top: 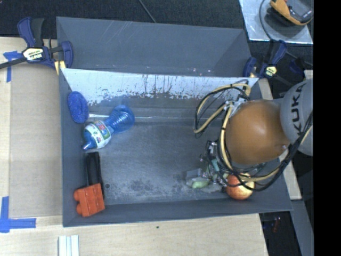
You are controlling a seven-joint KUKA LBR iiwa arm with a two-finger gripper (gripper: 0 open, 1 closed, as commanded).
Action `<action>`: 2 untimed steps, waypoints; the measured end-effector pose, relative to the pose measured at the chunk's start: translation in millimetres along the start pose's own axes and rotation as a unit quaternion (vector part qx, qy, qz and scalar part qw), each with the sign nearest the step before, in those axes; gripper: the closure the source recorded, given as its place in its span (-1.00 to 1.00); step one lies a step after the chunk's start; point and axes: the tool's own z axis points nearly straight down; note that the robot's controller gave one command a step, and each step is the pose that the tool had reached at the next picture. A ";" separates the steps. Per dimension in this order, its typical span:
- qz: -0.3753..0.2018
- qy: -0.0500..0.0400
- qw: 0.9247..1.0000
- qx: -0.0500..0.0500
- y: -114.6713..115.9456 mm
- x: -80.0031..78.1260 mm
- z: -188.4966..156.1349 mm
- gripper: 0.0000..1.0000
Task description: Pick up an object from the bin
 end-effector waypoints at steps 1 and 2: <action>0.000 0.000 1.000 0.000 0.0 0.0 0.0 1.00; 0.001 0.000 1.000 -0.001 0.6 -0.3 -8.3 1.00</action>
Offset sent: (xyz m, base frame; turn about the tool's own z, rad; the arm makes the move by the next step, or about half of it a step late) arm 0.0000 -0.0001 0.0195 0.0003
